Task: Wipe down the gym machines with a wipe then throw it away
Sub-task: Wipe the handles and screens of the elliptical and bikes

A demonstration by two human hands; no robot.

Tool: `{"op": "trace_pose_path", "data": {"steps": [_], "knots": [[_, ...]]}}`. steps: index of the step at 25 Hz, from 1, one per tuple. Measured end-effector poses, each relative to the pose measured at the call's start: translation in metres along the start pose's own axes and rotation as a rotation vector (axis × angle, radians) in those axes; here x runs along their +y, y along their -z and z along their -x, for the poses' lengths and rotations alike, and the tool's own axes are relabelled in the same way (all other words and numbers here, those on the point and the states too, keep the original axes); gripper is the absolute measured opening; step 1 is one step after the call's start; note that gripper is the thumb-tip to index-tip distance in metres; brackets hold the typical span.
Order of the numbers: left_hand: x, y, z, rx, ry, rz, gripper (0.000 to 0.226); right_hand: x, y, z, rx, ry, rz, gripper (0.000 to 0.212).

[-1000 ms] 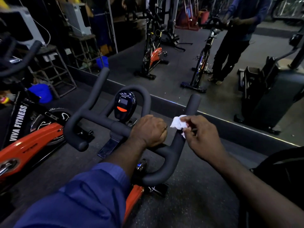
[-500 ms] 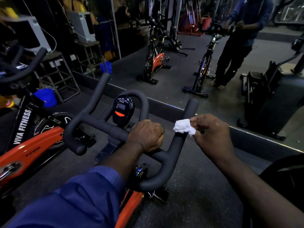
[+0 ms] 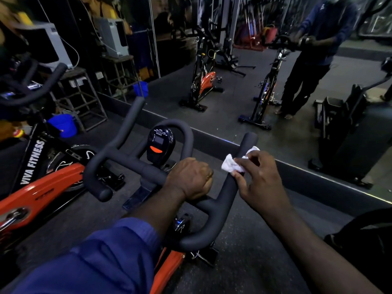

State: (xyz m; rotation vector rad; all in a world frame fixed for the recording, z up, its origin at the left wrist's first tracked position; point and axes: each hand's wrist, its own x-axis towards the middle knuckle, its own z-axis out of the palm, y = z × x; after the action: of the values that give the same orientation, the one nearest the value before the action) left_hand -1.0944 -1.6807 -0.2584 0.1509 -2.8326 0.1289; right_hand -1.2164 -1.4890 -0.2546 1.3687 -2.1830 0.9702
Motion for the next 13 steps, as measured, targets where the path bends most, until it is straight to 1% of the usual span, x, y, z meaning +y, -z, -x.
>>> {"op": "trace_pose_path", "data": {"steps": [1,3,5,7,8,10,11,13], "knots": [[0.001,0.001,0.000,-0.010,0.005,-0.006,0.052,-0.002,0.000,-0.003,0.000,0.018,0.029,0.030],[0.001,0.002,0.001,-0.008,0.008,-0.003,0.055,-0.005,0.004,-0.012,-0.049,0.128,0.104,0.025],[0.001,0.002,0.001,-0.010,0.014,0.012,0.057,-0.005,0.014,-0.031,-0.031,0.209,0.142,0.019],[0.002,0.003,0.001,-0.020,0.020,0.010,0.060,0.001,0.019,-0.056,0.055,0.167,0.137,0.015],[0.002,0.003,0.000,-0.028,0.019,0.006,0.062,0.003,0.017,-0.062,0.062,0.138,0.146,0.012],[0.000,0.001,0.002,-0.033,0.021,0.011,0.061,0.002,0.006,-0.051,-0.007,0.126,0.156,0.009],[-0.001,-0.001,0.002,-0.031,0.028,0.018,0.061,-0.002,-0.002,-0.033,-0.064,0.152,0.134,0.008],[-0.002,-0.004,0.001,-0.007,0.035,0.041,0.057,-0.014,-0.013,0.012,-0.214,0.306,0.110,0.008]]}}
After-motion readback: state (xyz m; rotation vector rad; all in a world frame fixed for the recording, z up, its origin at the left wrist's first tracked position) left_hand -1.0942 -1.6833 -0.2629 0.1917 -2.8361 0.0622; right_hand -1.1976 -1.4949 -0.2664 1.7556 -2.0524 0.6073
